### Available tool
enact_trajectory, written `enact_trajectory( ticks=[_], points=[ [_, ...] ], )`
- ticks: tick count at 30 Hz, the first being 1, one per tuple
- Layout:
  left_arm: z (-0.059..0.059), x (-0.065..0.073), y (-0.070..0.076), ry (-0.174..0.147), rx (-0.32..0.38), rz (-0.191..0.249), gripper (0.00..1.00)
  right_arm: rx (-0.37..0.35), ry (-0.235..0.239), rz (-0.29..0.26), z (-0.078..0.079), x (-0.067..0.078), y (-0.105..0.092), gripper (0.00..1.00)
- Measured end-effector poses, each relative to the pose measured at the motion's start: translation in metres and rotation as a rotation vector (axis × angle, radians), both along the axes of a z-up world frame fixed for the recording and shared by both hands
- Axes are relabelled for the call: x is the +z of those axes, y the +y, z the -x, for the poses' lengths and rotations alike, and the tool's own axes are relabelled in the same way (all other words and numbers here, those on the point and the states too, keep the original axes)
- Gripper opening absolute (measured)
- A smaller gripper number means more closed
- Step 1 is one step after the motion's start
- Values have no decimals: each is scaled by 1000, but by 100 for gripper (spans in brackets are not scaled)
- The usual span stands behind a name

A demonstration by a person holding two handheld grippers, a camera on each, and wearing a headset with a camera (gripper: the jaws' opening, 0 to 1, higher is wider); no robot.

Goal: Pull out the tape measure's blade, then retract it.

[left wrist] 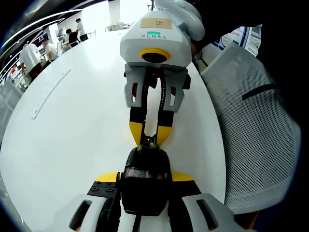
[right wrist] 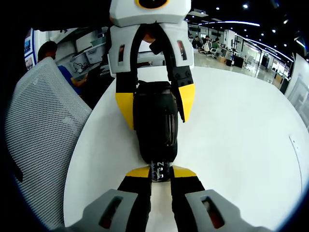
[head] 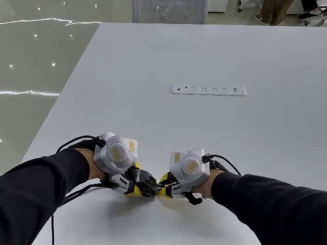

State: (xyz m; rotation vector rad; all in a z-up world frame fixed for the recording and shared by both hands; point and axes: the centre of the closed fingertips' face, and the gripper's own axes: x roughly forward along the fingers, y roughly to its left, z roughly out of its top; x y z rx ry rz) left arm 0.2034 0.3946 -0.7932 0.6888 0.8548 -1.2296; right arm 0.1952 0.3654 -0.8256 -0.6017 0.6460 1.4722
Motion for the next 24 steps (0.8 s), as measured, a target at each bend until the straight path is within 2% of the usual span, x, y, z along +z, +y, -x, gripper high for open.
enact_trajectory(
  ticks=[21,24],
  points=[
    [0,0,0,-2,-16,-2,33,-19,10,23,-1,1,-13,10],
    [0,0,0,-5,-17,3,33,-35,23,17,-1,0,-16,10]
  ],
)
